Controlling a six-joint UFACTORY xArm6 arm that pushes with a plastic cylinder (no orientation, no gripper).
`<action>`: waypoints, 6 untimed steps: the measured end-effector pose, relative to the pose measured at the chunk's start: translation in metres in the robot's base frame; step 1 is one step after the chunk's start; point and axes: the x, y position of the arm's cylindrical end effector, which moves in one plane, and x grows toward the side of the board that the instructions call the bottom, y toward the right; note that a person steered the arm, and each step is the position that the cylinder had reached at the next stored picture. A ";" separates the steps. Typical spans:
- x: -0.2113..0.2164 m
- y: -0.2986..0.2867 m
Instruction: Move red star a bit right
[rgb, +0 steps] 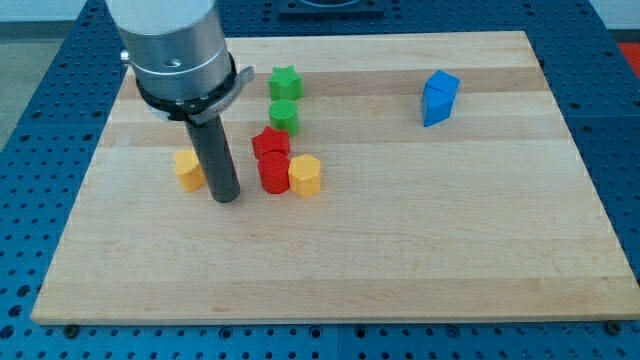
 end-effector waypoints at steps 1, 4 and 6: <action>-0.041 0.000; -0.041 0.024; -0.041 0.030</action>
